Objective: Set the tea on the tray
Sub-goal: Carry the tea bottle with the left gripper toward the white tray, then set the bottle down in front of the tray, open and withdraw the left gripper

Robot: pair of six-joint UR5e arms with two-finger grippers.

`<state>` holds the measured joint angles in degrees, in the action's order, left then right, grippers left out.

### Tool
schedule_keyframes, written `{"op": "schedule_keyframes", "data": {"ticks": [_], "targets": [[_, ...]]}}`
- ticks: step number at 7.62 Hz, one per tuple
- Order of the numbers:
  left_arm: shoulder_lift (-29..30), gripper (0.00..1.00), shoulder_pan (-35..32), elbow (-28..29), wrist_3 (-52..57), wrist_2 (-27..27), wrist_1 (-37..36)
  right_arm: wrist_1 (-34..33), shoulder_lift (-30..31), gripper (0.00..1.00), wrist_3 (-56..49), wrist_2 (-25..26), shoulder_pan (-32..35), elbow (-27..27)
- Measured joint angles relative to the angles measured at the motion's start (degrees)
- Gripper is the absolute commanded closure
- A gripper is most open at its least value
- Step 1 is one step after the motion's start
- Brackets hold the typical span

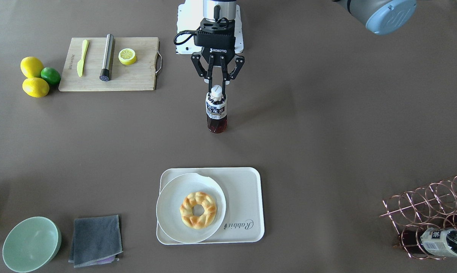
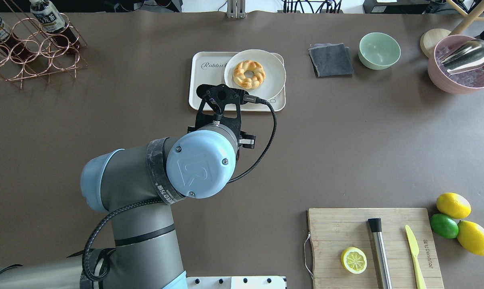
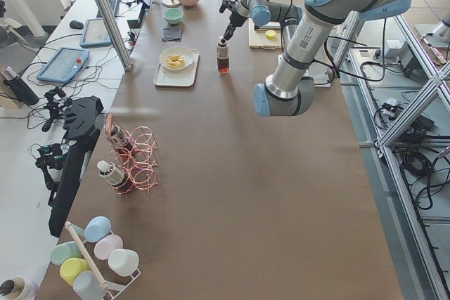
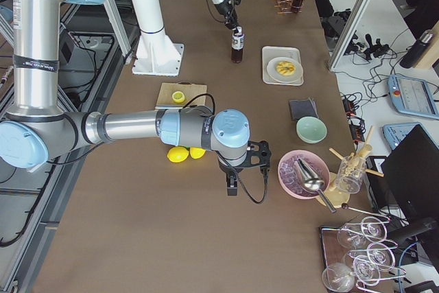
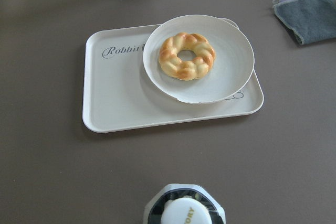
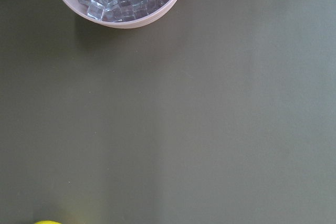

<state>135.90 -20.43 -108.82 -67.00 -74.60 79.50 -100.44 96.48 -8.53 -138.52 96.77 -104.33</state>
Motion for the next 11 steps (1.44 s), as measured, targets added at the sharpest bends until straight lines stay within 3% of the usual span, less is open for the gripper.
{"op": "schedule_keyframes", "data": {"ticks": [1,2,7,9,11], "targets": [[-0.34,0.44,0.16,0.01,0.01,0.58,0.2,-0.02,0.02,0.0,0.0,-0.04,0.0,0.0],[-0.52,0.02,0.24,0.01,-0.01,0.86,0.31,-0.02,0.02,0.0,-0.03,-0.07,0.0,0.01],[-0.57,0.02,0.17,-1.27,0.15,0.93,0.33,-0.04,-0.34,0.0,-0.01,-0.3,0.0,-0.13],[-1.01,0.02,-2.77,-3.78,3.32,-0.31,0.06,0.11,-0.87,0.0,-0.02,-0.22,0.0,-0.69],[-3.78,0.02,-13.97,-5.3,10.43,-11.15,0.05,0.07,-2.62,0.0,1.06,-0.42,-0.12,-1.03]]}}
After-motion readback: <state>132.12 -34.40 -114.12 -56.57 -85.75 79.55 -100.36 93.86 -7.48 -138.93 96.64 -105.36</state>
